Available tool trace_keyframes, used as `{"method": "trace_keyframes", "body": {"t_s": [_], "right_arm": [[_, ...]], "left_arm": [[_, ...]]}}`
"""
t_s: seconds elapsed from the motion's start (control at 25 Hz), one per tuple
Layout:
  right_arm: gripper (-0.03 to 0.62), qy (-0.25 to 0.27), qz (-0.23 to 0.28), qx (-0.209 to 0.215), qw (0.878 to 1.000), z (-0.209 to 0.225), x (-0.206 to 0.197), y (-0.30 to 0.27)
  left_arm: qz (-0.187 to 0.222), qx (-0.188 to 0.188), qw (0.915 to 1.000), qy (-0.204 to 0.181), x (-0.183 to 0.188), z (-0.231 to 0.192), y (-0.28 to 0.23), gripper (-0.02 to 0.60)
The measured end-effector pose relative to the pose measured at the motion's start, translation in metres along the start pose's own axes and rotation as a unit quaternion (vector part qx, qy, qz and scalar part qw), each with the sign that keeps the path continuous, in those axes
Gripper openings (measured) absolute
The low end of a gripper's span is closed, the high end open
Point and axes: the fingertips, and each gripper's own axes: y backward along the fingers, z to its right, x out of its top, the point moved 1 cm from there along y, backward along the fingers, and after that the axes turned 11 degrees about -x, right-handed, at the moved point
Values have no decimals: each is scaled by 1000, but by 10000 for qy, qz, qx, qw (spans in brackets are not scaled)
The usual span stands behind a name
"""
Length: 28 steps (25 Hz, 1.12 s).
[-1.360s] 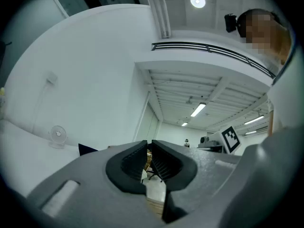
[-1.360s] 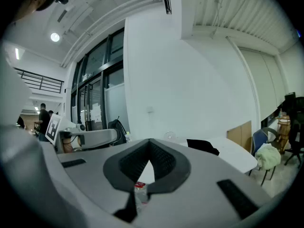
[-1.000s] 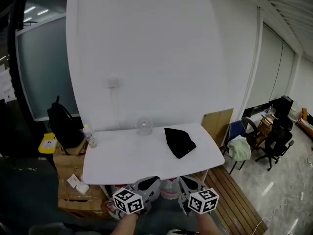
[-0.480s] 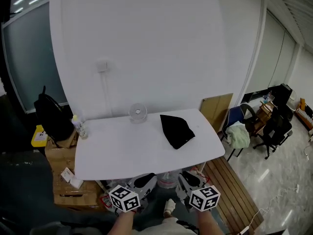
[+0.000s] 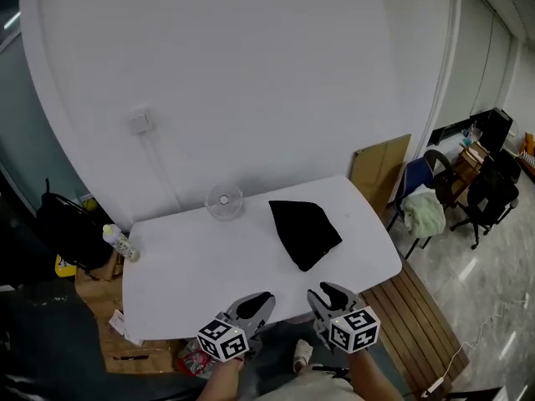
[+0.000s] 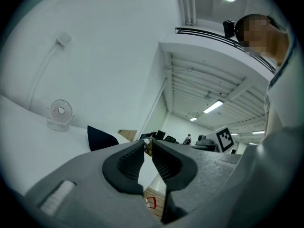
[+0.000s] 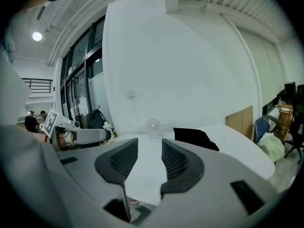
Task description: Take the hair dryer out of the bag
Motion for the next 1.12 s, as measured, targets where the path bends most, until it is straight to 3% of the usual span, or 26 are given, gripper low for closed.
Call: {"method": "trace_keyframes", "body": {"t_s": [0.4,0.8,0.84,0.96,1.12], "right_arm": [[172,182,-229,38,9996,80,26,-67],[176,80,-723,-362,9967,128,-17,-88],[176,58,-740,-408,9964,132,-19,-89],[176,-43,-810,-544,9952,142,-23,-91],[176,-200,-874,-747,9932,154,-25,-97]], "left_arm": [[-213,46,9998,21,13,-54,-90,34],[-945,121,9954,123,-26,-92,-126,35],[-1038,160,9944,125,-31,-98,-130,43],[-1376,300,9899,163,-47,-117,-141,150],[-1964,260,9800,197,-70,-141,-159,184]]}}
